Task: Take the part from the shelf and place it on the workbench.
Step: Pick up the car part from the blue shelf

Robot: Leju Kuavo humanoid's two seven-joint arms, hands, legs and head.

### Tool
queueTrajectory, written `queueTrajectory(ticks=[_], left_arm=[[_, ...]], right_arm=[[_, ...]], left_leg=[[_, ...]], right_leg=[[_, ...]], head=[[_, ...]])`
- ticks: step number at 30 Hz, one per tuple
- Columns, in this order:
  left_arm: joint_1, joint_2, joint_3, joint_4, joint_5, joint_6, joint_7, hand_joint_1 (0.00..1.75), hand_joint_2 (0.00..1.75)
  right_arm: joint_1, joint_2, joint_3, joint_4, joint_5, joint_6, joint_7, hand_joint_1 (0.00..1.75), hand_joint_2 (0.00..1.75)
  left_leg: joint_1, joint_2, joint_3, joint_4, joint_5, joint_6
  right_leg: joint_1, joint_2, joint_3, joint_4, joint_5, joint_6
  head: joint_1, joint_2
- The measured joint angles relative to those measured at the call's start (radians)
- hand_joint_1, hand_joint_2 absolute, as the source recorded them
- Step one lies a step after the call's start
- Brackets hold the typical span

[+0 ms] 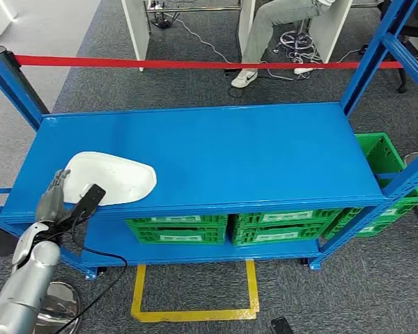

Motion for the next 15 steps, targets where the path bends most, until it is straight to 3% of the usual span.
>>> queueTrajectory(ticks=[6,10,15], left_arm=[[-0.087,0.008,-0.015,0.093,-0.030,-0.020,0.012,0.03,1.75],[-0.148,0.010,-0.032,0.139,-0.047,-0.040,0.018,1.75,1.75],[-0.186,0.012,-0.048,0.159,-0.053,-0.054,0.023,1.75,1.75]], right_arm=[[-0.004,0.006,0.006,0.000,0.017,0.002,0.009,0.00,1.75],[-0.008,0.010,0.008,0.000,0.023,0.004,0.015,0.00,1.75],[-0.011,0.015,0.011,0.000,0.028,-0.001,0.020,0.00,1.75]], left_leg=[[0.000,0.000,0.000,0.000,0.001,0.000],[0.000,0.000,0.000,0.000,0.001,0.000],[0.000,0.000,0.000,0.000,0.001,0.000]], right_leg=[[0.000,0.000,0.000,0.000,0.000,0.000],[0.000,0.000,0.000,0.000,0.000,0.000],[0.000,0.000,0.000,0.000,0.000,0.000]], head=[[0.000,0.000],[0.000,0.000],[0.000,0.000]])
